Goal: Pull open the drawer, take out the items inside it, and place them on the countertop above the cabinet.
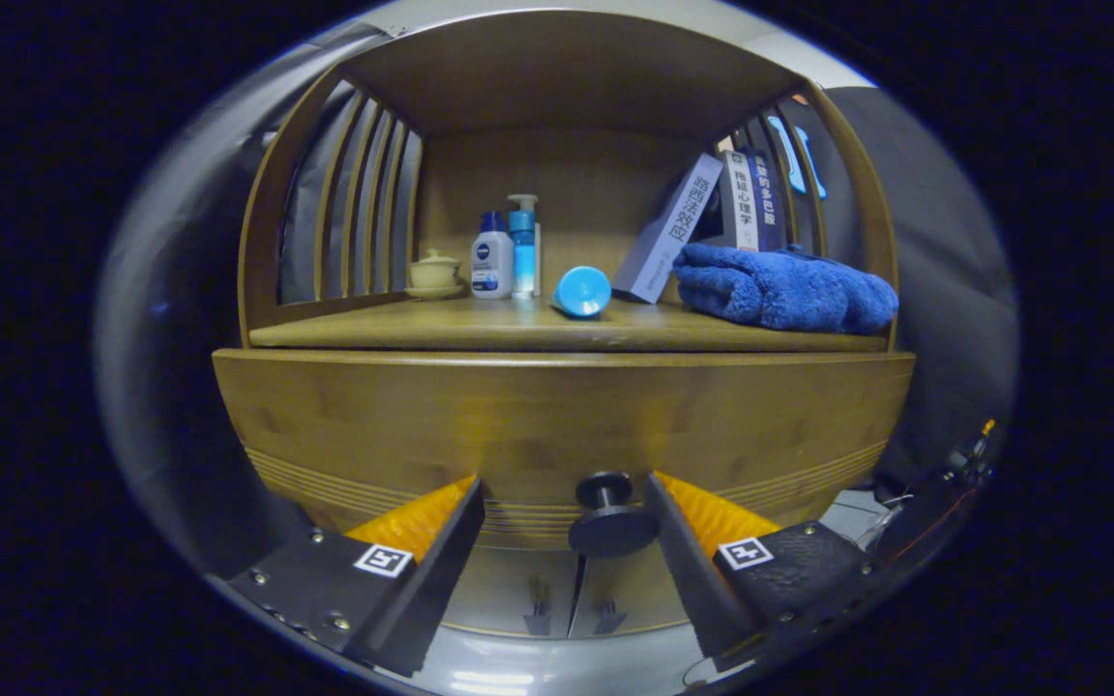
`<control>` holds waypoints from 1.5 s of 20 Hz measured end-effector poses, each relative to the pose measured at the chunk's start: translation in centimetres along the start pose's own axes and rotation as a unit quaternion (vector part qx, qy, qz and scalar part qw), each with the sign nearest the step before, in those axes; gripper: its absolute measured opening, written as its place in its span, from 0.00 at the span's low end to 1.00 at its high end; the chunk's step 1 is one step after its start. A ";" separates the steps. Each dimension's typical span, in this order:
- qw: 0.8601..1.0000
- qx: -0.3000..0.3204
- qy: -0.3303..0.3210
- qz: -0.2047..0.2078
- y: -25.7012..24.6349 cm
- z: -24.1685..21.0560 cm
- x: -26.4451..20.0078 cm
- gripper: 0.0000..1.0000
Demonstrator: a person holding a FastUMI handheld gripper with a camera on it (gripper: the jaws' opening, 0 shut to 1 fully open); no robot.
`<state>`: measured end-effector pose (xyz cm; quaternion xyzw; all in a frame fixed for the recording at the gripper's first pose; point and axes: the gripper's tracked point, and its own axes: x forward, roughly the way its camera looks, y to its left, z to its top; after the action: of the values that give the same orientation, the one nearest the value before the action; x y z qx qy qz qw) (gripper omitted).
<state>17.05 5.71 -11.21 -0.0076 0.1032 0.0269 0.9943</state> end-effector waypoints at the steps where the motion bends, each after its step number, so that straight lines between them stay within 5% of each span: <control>1: 1.000 0.002 -0.004 0.000 0.0 0.1 0.4 0.99; 15: 0.999 0.025 -0.027 -0.011 0.1 0.9 0.9 0.99; 30: 0.998 0.018 -0.041 0.041 2.6 11.2 -12.3 0.99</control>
<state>7.14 7.89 2.25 0.0154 0.0628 0.0659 0.9957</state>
